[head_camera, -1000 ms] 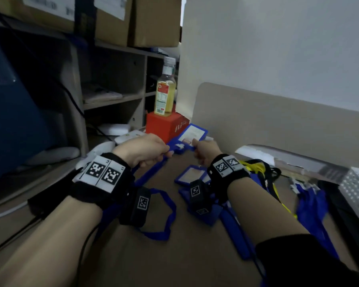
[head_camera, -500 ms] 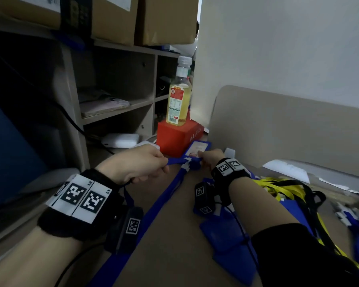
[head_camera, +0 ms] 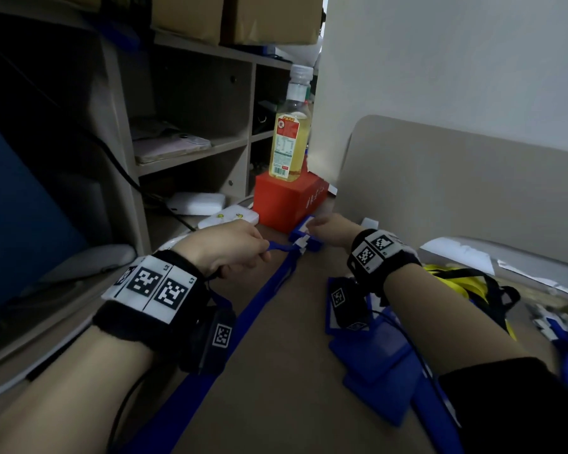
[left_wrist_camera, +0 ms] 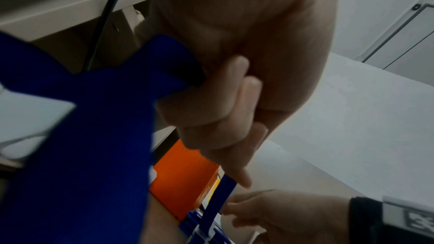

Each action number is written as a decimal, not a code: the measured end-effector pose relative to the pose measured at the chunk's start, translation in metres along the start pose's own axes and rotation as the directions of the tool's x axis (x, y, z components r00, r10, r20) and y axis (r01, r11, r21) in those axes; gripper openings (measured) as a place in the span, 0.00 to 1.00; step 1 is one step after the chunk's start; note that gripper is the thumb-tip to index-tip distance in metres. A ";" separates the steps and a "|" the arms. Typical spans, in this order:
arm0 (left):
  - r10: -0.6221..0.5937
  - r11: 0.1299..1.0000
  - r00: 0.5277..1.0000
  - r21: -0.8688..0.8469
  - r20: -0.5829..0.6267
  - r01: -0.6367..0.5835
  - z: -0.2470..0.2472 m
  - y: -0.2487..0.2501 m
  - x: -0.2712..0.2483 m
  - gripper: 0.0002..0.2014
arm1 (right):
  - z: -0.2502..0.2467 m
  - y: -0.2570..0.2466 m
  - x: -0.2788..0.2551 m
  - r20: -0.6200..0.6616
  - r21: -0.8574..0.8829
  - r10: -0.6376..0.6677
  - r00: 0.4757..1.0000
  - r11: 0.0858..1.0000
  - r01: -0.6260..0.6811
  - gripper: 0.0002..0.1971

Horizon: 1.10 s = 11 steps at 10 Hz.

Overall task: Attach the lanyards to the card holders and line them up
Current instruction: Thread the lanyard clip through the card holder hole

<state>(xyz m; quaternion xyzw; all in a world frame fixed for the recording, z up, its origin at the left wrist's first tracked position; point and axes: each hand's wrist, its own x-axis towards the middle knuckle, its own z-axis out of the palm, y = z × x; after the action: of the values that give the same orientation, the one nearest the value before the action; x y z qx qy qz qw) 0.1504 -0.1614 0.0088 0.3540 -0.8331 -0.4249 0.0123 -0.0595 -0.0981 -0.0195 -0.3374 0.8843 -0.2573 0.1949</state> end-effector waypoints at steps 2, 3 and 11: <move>0.007 0.999 0.999 -0.047 0.050 -0.004 0.000 -0.006 -0.015 0.14 | 0.020 -0.010 -0.015 0.207 -0.230 -0.047 0.977 0.968 0.095 0.21; 0.006 0.999 0.998 -0.049 0.067 -0.002 -0.006 -0.018 -0.033 0.15 | 0.020 -0.016 -0.017 0.190 -0.270 -0.014 0.982 0.961 0.066 0.23; -0.299 0.872 0.953 0.416 0.040 0.256 -0.025 -0.064 -0.157 0.21 | 0.034 -0.032 -0.004 0.247 -0.543 -0.089 0.965 0.812 0.214 0.17</move>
<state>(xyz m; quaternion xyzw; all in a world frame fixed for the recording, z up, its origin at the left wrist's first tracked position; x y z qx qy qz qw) 0.3134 -0.1094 0.0229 0.4422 -0.8430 -0.2575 -0.1656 -0.0235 -0.1266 -0.0270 -0.4749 0.8650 0.0383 0.1574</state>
